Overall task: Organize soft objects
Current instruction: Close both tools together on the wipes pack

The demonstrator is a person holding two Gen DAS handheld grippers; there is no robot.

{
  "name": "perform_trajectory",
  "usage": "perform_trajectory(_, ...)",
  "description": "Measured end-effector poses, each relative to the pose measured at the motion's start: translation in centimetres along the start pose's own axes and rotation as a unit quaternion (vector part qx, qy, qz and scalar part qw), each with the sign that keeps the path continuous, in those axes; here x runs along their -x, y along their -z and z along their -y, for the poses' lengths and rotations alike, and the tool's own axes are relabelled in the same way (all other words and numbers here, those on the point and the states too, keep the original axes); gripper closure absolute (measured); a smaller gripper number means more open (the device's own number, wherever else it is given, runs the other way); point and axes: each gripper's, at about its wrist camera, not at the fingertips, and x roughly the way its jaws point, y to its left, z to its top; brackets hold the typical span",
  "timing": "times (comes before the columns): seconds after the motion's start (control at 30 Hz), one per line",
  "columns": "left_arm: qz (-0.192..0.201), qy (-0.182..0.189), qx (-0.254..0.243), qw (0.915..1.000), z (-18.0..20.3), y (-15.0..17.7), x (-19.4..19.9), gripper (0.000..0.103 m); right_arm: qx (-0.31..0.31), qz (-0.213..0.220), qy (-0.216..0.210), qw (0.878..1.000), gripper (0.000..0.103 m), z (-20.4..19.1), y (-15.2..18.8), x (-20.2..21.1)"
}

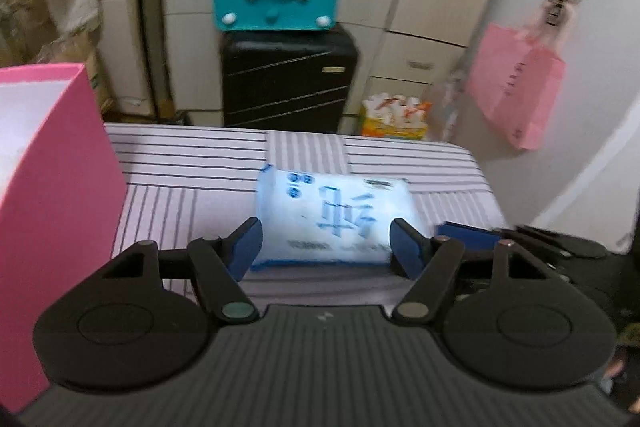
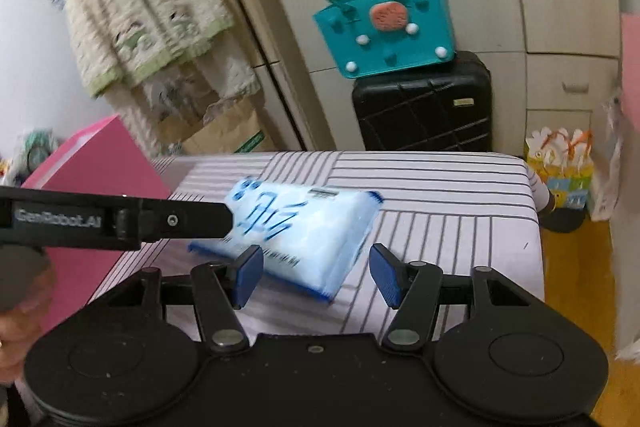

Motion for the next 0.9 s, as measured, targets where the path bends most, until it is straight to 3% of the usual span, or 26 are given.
perform_trajectory(0.2,0.014,-0.025,0.049,0.9984,-1.9,0.0,-0.9,0.033,-0.007,0.007,-0.008,1.000,0.039,0.3,0.1,-0.3)
perform_trajectory(0.3,0.000,-0.016,0.065,0.9977,-2.2,0.4,-2.0,0.033,0.003,0.011,-0.001,1.000,0.042,0.0,0.4,-0.3)
perform_trajectory(0.4,0.007,-0.014,0.053,0.9984,-2.0,1.1,-2.4,0.040,0.001,0.014,0.007,1.000,0.053,0.3,0.4,-0.1)
perform_trajectory(0.47,0.009,-0.017,0.028,0.9994,-1.4,1.5,-2.4,0.052,-0.010,0.012,0.012,1.000,0.059,0.5,0.4,0.0)
perform_trajectory(0.57,0.003,0.002,0.032,0.9995,-1.3,1.7,-2.2,0.062,-0.036,0.006,-0.003,0.999,0.078,1.1,0.5,0.1)
perform_trajectory(0.63,-0.010,0.017,0.042,0.9989,-1.3,1.8,-1.9,0.065,-0.058,0.008,-0.009,0.998,0.083,1.5,0.8,0.4)
perform_trajectory(0.8,-0.046,0.077,0.040,0.9952,-0.4,3.1,-0.6,0.065,-0.025,0.004,0.013,1.000,0.085,1.1,1.4,2.2)
perform_trajectory(0.9,-0.050,0.072,0.028,0.9957,0.3,3.8,-0.5,0.065,-0.009,-0.008,0.013,1.000,0.085,1.2,1.6,2.9)
